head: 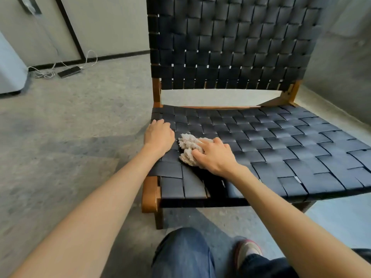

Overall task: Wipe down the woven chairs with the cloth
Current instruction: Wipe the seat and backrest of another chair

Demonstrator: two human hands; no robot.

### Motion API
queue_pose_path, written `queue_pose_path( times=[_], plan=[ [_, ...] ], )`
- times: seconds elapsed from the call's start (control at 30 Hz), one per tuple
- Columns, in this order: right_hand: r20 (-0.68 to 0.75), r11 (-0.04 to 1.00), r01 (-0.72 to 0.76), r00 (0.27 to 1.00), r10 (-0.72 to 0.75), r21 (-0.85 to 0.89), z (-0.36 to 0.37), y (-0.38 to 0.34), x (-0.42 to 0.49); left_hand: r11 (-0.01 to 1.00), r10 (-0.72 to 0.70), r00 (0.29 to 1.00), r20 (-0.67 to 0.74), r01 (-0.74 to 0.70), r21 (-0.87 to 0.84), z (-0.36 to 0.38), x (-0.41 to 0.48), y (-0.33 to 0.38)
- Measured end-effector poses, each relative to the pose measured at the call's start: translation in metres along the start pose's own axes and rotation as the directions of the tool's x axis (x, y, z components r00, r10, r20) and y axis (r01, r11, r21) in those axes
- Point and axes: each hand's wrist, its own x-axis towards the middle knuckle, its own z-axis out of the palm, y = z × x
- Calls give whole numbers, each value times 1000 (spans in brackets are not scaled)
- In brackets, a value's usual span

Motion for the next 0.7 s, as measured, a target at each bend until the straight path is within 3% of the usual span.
queue_pose_path(
  times=[0.23, 0.47, 0.7],
  plan=[
    [113, 999, -36, 993, 36, 2, -7, -2, -40, 999, 29, 998, 51, -31, 31, -7, -7, 1],
    [-22, 997, -58, 998, 56, -50, 7, -13, -45, 985, -60, 969, 238, 19, 171, -8, -17, 23],
    [-7, 994, -101, 995, 101, -30, 9, -11, -31, 992, -6, 984, 179, -17, 128, -2, -34, 23]
  ],
)
